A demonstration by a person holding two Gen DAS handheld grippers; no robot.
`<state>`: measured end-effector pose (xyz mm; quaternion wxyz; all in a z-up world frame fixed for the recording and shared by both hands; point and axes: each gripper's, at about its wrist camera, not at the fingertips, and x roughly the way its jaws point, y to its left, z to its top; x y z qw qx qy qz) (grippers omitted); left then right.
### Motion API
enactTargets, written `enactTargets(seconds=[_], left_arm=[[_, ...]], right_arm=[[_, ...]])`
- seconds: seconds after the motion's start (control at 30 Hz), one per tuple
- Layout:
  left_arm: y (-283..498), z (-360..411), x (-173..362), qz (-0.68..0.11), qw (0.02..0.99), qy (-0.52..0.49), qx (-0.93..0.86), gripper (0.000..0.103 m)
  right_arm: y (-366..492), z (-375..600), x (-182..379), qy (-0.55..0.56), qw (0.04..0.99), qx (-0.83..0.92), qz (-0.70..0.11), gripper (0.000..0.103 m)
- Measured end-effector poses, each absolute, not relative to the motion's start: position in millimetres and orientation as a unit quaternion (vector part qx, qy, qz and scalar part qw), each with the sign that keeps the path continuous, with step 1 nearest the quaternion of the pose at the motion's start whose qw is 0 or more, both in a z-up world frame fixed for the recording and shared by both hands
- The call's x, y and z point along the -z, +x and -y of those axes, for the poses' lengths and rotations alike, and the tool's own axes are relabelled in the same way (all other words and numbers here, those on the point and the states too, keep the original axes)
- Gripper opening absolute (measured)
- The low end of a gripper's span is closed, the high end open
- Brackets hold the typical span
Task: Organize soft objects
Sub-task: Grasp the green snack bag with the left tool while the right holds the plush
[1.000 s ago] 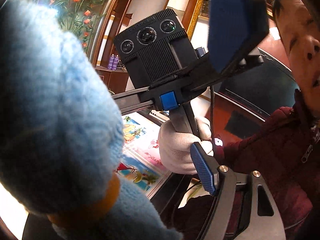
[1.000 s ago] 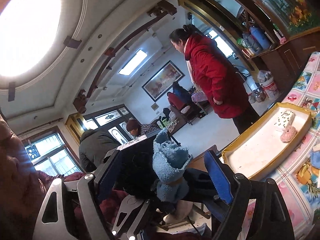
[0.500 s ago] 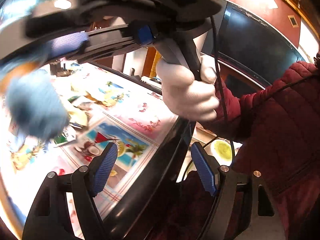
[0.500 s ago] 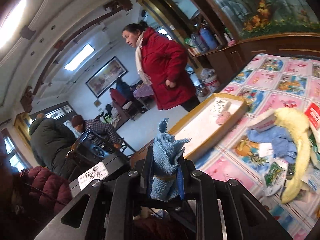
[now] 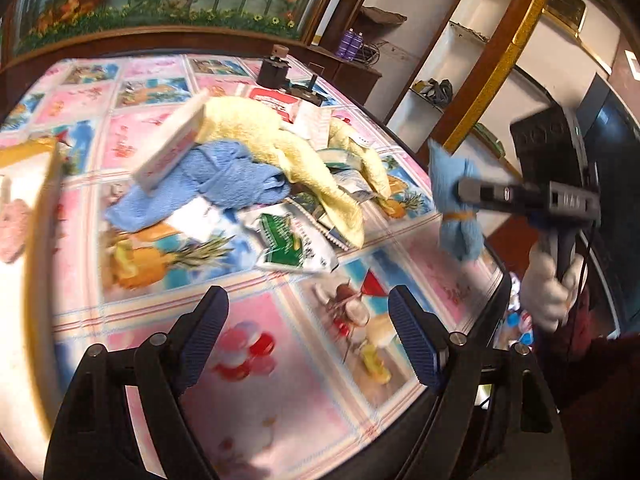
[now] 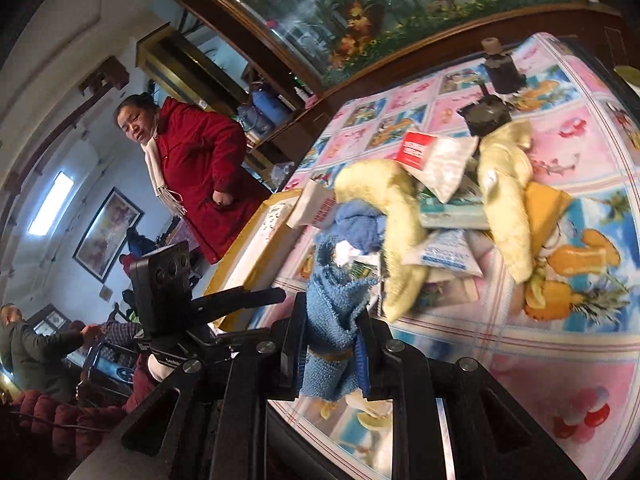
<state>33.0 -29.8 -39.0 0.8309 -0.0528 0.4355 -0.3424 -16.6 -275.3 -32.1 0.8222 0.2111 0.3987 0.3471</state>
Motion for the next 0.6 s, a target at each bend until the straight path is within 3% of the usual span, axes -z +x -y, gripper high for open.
enactTargets(seconds=[0.3, 0.33, 0.37, 0.4, 0.43, 0.6], left_arm=[[93.2, 97.7, 84.9, -0.449, 0.844, -0.007, 0.292, 0.081], [92.5, 101.5, 87.1, -0.445, 0.847, 0.001, 0.291, 0.077], [89.2, 100.7, 85.1, -0.437, 0.850, 0.008, 0.295, 0.066], [87.8, 101.5, 85.0, -0.437, 0.848, 0.005, 0.299, 0.041], [87.4, 100.7, 85.7, -0.444, 0.844, -0.003, 0.301, 0.027], [73.2, 83.9, 81.5, -0.438, 0.847, -0.034, 0.300, 0.026]], right_arm=[[-14.7, 294.1, 75.0, 0.229, 0.820, -0.298, -0.432, 0.022], [-15.3, 293.7, 76.7, 0.229, 0.819, -0.298, -0.433, 0.022], [-15.4, 293.1, 77.6, 0.228, 0.819, -0.299, -0.434, 0.022], [-15.6, 292.8, 79.6, 0.226, 0.820, -0.299, -0.434, 0.022], [-15.5, 292.1, 80.1, 0.225, 0.819, -0.300, -0.434, 0.022], [-15.7, 284.5, 78.8, 0.226, 0.819, -0.310, -0.426, 0.022]])
